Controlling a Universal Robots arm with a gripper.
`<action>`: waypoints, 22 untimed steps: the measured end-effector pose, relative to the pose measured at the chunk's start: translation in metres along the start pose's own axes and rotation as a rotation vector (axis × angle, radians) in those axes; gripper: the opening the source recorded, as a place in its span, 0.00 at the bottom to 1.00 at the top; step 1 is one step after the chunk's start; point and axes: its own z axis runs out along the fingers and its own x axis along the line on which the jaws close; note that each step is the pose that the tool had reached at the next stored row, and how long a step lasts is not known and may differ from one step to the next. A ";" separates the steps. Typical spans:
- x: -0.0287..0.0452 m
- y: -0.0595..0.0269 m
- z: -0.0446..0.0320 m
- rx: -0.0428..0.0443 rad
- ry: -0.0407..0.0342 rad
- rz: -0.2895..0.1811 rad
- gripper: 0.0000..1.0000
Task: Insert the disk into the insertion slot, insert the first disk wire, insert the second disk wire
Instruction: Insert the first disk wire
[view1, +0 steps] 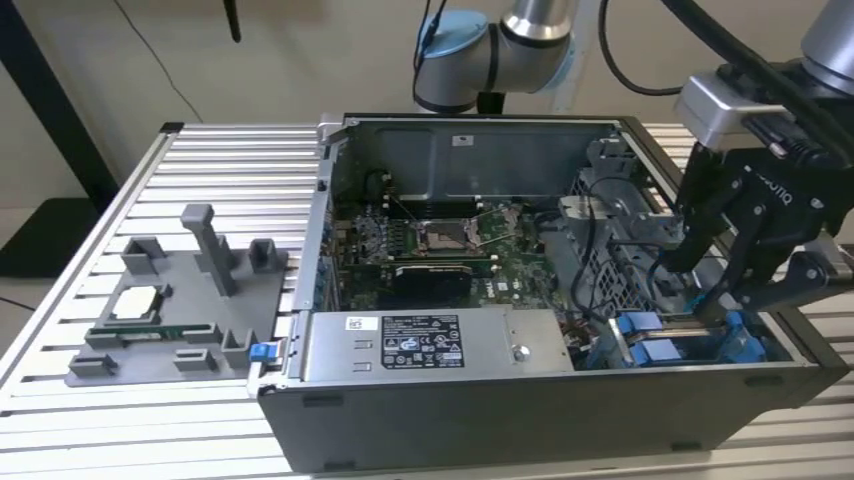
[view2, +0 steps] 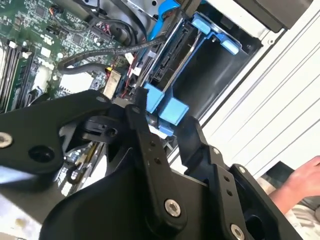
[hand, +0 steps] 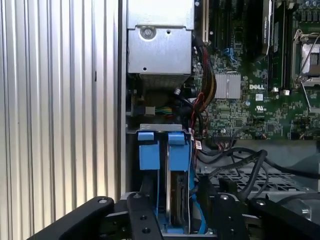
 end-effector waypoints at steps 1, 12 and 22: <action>-0.0003 0.0000 -0.0007 0.0002 -0.0002 0.000 1.00; -0.0205 0.0019 -0.0130 0.0085 -0.0004 0.000 1.00; -0.0357 0.0022 -0.0072 0.0245 -0.0005 0.001 1.00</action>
